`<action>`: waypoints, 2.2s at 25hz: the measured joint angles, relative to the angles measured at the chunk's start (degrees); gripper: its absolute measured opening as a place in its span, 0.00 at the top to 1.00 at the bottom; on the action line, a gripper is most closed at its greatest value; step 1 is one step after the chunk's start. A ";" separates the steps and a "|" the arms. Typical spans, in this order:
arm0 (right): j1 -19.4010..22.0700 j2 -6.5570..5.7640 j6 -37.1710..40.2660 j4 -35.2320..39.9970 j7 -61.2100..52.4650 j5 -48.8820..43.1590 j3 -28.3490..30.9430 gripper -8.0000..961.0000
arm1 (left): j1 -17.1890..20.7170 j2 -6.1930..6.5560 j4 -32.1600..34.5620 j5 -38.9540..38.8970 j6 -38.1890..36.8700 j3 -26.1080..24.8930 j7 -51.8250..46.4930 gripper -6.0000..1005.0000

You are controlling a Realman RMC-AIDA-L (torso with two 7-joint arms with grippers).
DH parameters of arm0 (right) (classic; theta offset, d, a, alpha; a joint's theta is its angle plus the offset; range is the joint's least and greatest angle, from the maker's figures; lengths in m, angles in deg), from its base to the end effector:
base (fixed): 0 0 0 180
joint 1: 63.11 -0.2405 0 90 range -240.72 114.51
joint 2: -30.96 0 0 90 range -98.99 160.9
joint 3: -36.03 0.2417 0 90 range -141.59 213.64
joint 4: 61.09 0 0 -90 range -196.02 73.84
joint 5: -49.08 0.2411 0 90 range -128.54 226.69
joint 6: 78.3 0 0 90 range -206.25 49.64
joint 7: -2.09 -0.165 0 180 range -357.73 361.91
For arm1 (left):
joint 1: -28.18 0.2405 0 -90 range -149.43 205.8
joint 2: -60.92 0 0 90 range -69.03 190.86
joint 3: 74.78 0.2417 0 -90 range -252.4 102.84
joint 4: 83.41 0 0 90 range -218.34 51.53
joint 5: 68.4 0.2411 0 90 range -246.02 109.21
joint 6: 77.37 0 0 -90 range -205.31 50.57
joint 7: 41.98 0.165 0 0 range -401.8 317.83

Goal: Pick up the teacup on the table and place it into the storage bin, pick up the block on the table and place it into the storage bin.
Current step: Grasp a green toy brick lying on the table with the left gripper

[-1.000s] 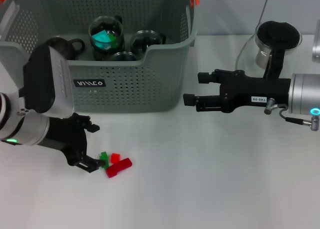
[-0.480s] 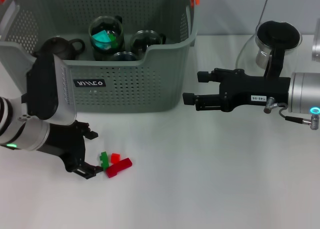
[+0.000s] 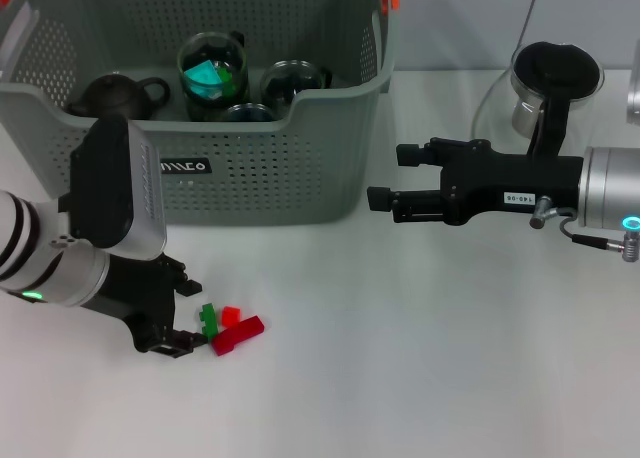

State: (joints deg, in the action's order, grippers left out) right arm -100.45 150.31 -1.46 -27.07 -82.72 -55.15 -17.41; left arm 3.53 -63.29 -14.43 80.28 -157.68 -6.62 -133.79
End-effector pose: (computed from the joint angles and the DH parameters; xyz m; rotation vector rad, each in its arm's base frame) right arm 0.2064 0.3986 -0.0471 -2.7380 0.6329 0.6964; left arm -0.2588 0.3588 -0.0256 -2.8535 -0.1479 0.4933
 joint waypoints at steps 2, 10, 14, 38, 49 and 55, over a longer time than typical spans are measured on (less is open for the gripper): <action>-0.03 0.00 0.00 0.00 0.00 0.00 0.00 0.05 | -0.08 0.01 0.17 0.01 -0.02 0.14 -0.19 0.27; -0.10 0.00 -0.08 0.00 0.00 0.00 0.00 0.05 | -0.73 -0.07 0.03 0.03 -0.15 1.17 -0.60 0.38; -0.08 0.00 -0.16 0.00 0.00 0.00 0.03 0.05 | -0.82 -0.02 0.02 0.09 -0.45 1.54 -0.86 0.37; 0.17 0.00 -0.04 0.00 0.00 -0.01 0.09 0.05 | -1.17 -0.17 -0.15 0.11 -0.09 2.73 -0.82 0.45; 0.36 0.00 -0.11 0.00 0.00 0.00 0.09 0.05 | -2.08 -0.15 -1.45 0.43 0.82 3.60 -1.17 0.48; 0.30 0.00 -0.19 0.00 0.00 0.00 0.09 0.05 | -2.38 -0.16 -1.69 0.47 0.84 3.67 -1.67 0.50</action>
State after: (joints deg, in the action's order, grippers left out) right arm -100.15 150.31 -1.65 -27.08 -82.72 -55.16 -17.32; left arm 1.16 -63.45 -16.12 80.75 -156.84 -2.95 -135.47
